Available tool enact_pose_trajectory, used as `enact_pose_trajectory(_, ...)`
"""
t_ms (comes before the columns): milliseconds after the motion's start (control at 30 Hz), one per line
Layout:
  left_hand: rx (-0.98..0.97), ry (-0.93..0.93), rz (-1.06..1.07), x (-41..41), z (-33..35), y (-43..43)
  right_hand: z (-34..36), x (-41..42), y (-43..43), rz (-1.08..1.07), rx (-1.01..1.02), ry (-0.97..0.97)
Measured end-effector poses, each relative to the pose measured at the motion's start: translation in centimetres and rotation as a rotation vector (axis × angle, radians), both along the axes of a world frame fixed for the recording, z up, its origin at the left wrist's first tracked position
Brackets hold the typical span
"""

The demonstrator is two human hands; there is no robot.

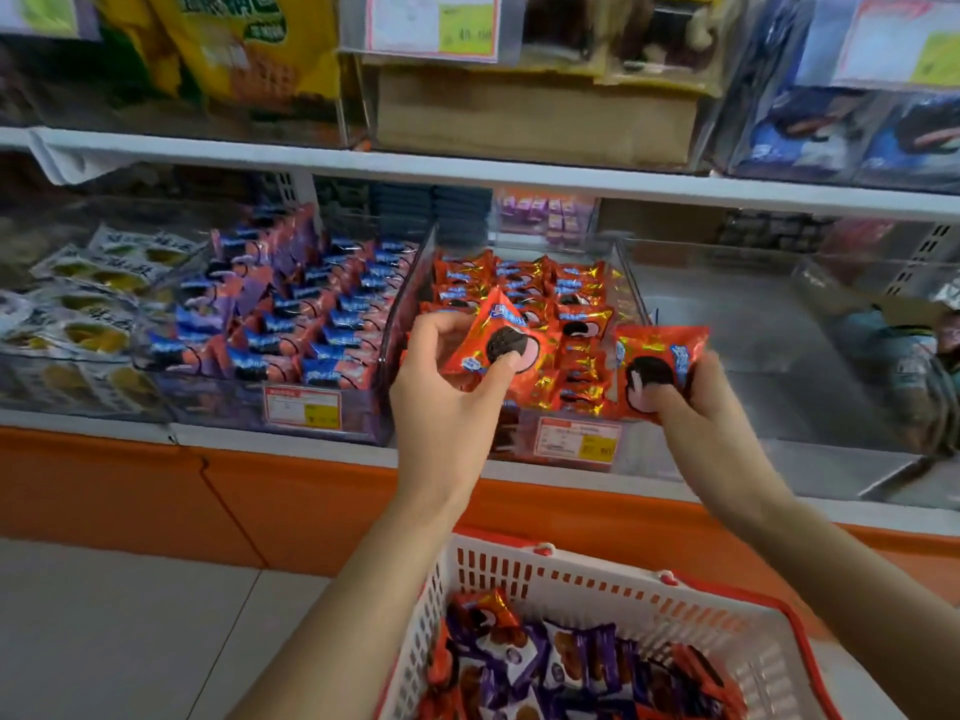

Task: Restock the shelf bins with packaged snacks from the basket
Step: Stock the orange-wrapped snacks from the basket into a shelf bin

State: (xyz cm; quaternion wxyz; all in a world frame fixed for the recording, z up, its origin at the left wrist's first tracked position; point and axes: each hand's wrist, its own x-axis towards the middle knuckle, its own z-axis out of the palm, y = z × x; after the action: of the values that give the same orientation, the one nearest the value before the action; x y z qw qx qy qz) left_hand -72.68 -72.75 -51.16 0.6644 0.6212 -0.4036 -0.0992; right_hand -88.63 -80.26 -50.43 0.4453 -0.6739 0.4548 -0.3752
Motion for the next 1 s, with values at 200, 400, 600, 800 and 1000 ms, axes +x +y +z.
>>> enact_pose_trajectory(200, 0.005, -0.09, 0.033, 3.7, -0.4, -4.2, 1.3, 4.2, -7.5, -0.029, -0.501, 0.748)
enact_pose_trajectory(400, 0.034, -0.149, 0.06, 6.1, -1.7, -6.8, 0.7, 8.8, -12.5, 0.076, -0.594, 1.283)
enact_pose_trajectory(600, -0.016, -0.11, 0.036, 6.1, -3.0, -7.1, 0.8, 9.7, -16.2, 0.251, -0.595, 1.274)
enact_pose_trajectory(800, -0.023, -0.093, 0.028, 5.6, -4.0, -7.3, 1.1, 9.0, -15.0, 0.334, -0.656, 1.421)
enact_pose_trajectory(1000, 0.009, -0.085, 0.019, 5.4, -4.4, -7.1, 0.1, 9.3, -14.6, 0.146, -0.774, 1.481)
